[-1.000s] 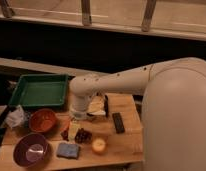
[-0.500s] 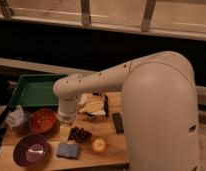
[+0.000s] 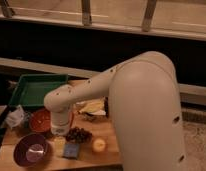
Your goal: Place sponge in tray
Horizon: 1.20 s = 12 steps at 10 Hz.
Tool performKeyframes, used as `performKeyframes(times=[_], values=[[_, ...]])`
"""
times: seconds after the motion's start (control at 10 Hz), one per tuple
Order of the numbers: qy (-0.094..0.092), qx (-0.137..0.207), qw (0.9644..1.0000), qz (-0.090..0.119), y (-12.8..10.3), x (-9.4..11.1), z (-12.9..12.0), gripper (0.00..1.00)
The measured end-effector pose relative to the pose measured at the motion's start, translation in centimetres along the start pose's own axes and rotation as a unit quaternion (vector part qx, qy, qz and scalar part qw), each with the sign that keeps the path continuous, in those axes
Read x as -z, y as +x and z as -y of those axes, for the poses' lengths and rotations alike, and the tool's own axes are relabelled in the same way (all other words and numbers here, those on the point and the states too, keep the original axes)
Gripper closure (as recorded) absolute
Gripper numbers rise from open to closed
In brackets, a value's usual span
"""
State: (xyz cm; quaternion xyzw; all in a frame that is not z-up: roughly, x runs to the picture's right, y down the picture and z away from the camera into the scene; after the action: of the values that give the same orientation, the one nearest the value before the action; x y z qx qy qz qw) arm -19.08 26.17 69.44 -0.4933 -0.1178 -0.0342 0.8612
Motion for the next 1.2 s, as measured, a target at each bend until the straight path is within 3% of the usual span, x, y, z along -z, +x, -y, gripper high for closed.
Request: performKeyframes(times=[0.3, 0.7, 1.2], values=[[-0.017, -0.010, 0.9998, 0.005, 1.7, -2.2, -0.6, 0.25], [-0.016, -0.013, 0.9998, 0.005, 1.6, -2.2, -0.6, 0.25], [-0.033, -0.023, 0.9992, -0.005, 2.3, -3.9, -0.3, 0.25]])
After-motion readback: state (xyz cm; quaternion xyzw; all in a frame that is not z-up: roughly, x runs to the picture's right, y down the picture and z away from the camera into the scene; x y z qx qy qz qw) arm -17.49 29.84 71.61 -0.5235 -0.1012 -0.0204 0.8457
